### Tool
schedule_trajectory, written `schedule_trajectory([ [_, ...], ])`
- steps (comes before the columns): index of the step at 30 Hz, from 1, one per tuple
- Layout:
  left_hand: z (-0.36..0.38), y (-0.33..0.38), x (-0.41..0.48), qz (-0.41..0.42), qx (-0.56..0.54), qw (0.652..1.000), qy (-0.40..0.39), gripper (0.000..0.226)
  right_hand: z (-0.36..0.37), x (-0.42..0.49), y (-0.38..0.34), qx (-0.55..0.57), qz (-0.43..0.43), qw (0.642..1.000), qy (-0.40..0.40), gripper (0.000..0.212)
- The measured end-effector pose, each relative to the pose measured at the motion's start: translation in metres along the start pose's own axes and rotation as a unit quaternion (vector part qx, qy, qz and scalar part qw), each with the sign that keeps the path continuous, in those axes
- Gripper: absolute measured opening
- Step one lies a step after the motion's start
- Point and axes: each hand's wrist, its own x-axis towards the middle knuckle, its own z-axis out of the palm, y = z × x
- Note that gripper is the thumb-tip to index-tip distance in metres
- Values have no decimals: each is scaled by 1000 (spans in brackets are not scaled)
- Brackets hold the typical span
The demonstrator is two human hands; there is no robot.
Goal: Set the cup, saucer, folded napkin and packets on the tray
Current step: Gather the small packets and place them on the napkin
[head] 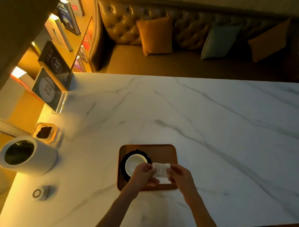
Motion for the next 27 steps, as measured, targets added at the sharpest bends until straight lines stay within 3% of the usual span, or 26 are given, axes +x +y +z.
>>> schedule_trajectory([
  [10,63,-18,101,-15,114,984,137,4,-20,105,55,-112,6,993,41,11],
  [15,81,-50,151,8,215,953,213,4,-15,160,89,-182,15,982,40,17],
  [22,89,-71,174,16,282,917,283,18,5,175,103,-226,-52,970,69,24],
  [27,90,-72,173,6,307,912,272,40,9,175,112,-259,-77,961,64,41],
])
